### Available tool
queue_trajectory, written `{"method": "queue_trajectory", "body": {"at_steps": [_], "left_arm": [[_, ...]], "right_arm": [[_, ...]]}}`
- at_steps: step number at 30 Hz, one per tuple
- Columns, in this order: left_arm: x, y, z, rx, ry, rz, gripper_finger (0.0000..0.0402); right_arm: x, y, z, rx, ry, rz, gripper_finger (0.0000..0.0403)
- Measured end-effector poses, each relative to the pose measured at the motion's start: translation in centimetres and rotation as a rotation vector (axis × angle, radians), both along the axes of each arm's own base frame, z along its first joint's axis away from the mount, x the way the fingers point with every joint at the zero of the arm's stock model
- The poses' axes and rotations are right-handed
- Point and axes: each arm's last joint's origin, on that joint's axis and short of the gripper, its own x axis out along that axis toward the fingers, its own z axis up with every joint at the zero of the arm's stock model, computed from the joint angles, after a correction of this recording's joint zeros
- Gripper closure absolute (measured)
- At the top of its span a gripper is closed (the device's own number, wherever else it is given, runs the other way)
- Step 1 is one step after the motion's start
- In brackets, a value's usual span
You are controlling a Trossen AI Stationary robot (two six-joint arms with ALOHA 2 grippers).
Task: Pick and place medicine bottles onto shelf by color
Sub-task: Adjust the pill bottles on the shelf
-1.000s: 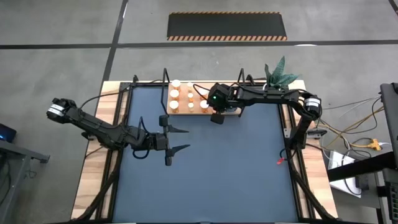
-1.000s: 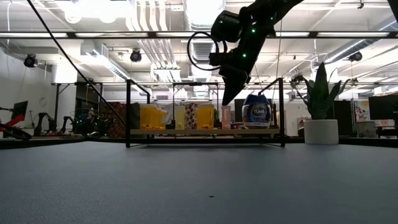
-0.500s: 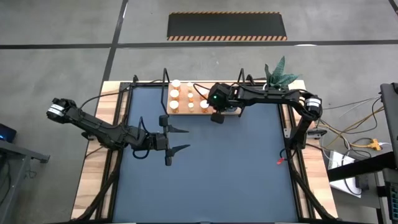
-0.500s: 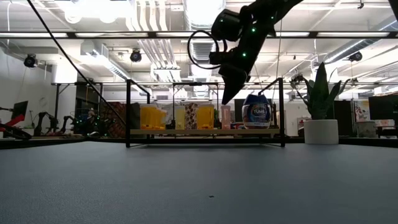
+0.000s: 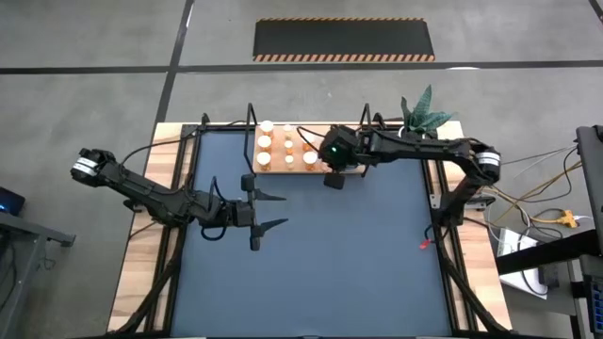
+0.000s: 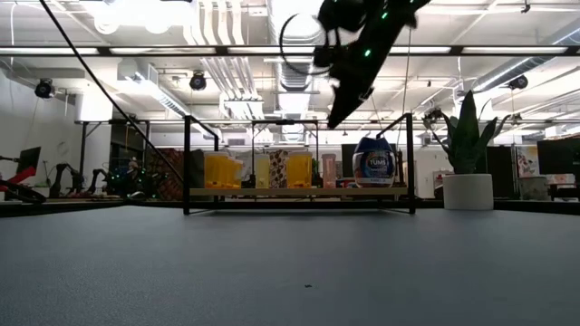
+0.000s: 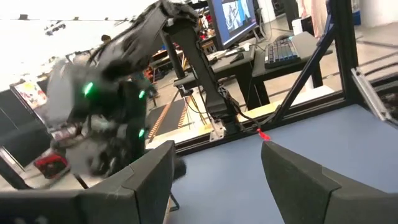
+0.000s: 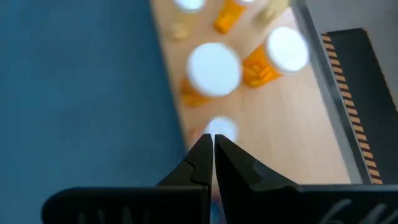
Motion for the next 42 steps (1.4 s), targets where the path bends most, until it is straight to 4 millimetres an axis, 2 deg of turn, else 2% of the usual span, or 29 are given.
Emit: {"method": "queue_trajectory", "body": {"at_steps": [6, 9, 14, 18, 21, 24, 29, 32, 37, 42], "left_arm": [[0.4, 0.1, -0.4, -0.065, 0.008, 0.036, 0.0180], [0.7, 0.5, -0.8, -0.137, 0.000, 0.128, 0.0180], [1.8, 1.7, -1.9, -0.312, -0.019, 0.292, 0.0180], [3.3, 2.8, -2.7, -0.395, -0.009, 0.344, 0.0180], [4.3, 4.0, -2.3, -0.432, 0.056, 0.367, 0.0185], [5.0, 5.7, -1.5, -0.466, 0.194, 0.409, 0.0201], [5.4, 9.6, 0.2, -0.520, 0.428, 0.518, 0.0258], [6.0, 12.1, 0.5, -0.553, 0.518, 0.525, 0.0304], [7.5, 15.9, -0.3, -0.549, 0.607, 0.463, 0.0384], [8.6, 19.2, -1.6, -0.525, 0.652, 0.517, 0.0395]], "right_arm": [[-3.2, 5.6, 1.2, 0.039, -0.043, 0.080, 0.0394], [-5.5, 8.6, 1.3, 0.067, -0.097, 0.131, 0.0394], [-9.0, 12.7, 0.1, 0.082, -0.206, 0.284, 0.0394], [-11.3, 14.7, -1.6, 0.064, -0.334, 0.420, 0.0394], [-12.5, 15.2, -2.9, 0.044, -0.436, 0.483, 0.0394], [-13.5, 15.2, -3.6, 0.032, -0.519, 0.507, 0.0394], [-14.8, 14.8, -4.3, 0.014, -0.567, 0.519, 0.0394], [-15.1, 14.7, -4.2, 0.009, -0.579, 0.523, 0.0394], [-15.1, 14.7, -4.3, 0.001, -0.572, 0.530, 0.0394], [-15.1, 14.7, -4.4, 0.000, -0.564, 0.531, 0.0394]]}}
